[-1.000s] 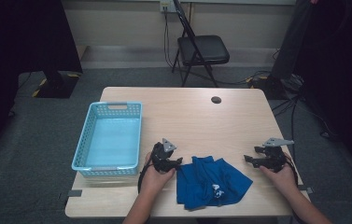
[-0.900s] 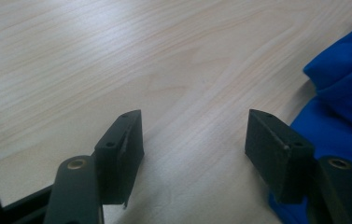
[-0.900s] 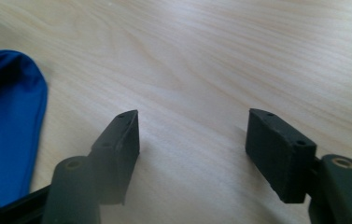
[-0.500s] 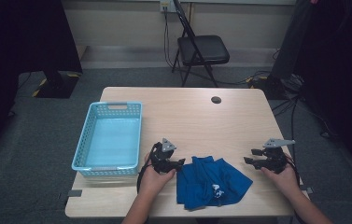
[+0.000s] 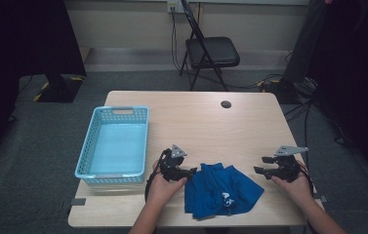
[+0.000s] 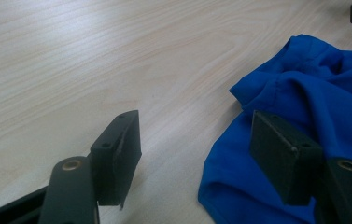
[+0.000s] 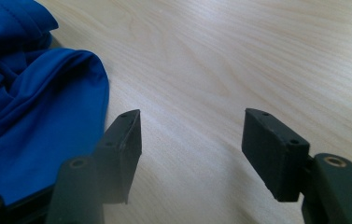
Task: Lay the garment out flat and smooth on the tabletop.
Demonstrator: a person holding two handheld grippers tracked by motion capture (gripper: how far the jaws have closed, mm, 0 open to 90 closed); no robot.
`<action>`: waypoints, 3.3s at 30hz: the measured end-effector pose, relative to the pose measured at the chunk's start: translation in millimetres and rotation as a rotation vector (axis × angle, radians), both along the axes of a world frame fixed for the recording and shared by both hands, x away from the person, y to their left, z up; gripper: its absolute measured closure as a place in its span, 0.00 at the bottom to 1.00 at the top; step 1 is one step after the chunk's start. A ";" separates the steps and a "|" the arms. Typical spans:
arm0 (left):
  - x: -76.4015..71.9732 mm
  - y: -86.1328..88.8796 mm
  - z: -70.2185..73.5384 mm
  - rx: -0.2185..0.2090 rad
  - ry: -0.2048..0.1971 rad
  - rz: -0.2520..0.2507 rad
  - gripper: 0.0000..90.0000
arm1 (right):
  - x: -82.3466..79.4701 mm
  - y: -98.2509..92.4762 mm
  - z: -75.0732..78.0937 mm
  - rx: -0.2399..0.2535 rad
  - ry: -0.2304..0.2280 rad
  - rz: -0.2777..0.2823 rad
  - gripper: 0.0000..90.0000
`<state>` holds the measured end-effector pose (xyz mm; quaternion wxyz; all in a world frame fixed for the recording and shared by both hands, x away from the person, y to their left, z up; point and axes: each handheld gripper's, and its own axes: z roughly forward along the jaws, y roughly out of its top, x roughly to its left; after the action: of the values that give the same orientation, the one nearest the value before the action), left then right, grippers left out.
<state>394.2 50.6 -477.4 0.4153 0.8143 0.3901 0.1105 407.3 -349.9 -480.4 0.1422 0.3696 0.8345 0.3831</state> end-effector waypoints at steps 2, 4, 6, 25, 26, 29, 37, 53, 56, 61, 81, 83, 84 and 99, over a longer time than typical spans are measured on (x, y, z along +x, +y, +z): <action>-0.1 0.5 0.9 -0.003 0.003 0.002 0.35 | -1.0 0.0 1.0 0.003 0.003 0.007 0.40; -0.5 0.5 1.6 -0.002 0.001 -0.006 0.33 | -2.1 0.8 2.0 0.002 0.001 0.010 0.40; -1.2 0.1 2.3 -0.006 -0.002 -0.010 0.30 | -3.4 1.9 3.2 0.001 -0.001 0.017 0.40; -6.0 -12.9 18.3 0.023 -0.056 -0.091 0.43 | -12.6 14.7 17.4 0.017 0.010 0.113 0.51; -5.8 -13.8 19.6 0.023 -0.054 -0.093 0.44 | -13.0 15.9 18.0 0.016 0.012 0.123 0.53; -5.3 -16.4 22.7 0.033 -0.050 -0.105 0.48 | -14.5 18.7 20.1 0.009 0.013 0.148 0.55; -11.7 -18.6 25.5 0.058 -0.050 -0.106 0.49 | -18.4 20.0 25.5 0.040 0.004 0.173 0.58; -32.3 -11.0 19.0 0.006 -0.033 -0.095 0.48 | -33.8 43.4 32.3 0.056 0.021 0.269 0.59; -33.9 -12.0 15.5 0.017 -0.033 -0.099 0.48 | -35.7 46.1 32.6 0.066 0.023 0.277 0.59; -35.8 -12.5 12.5 0.023 -0.031 -0.099 0.48 | -37.2 48.3 31.6 0.064 0.018 0.284 0.58; -44.7 -17.3 9.4 0.036 -0.016 -0.133 0.55 | -43.8 55.9 28.6 0.074 0.033 0.342 0.65; -45.7 -18.5 9.4 0.037 -0.012 -0.140 0.56 | -44.2 57.2 28.3 0.080 0.041 0.350 0.67; -46.2 -19.2 9.4 0.040 -0.012 -0.143 0.56 | -44.3 58.0 28.0 0.079 0.042 0.353 0.68; -49.8 -20.9 3.6 0.055 0.000 -0.154 0.57 | -42.1 65.9 23.6 0.072 0.071 0.410 0.94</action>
<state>344.4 29.7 -473.9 0.4002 0.8530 0.3230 0.0889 365.2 -284.1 -456.8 0.0187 0.2104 0.8824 0.4205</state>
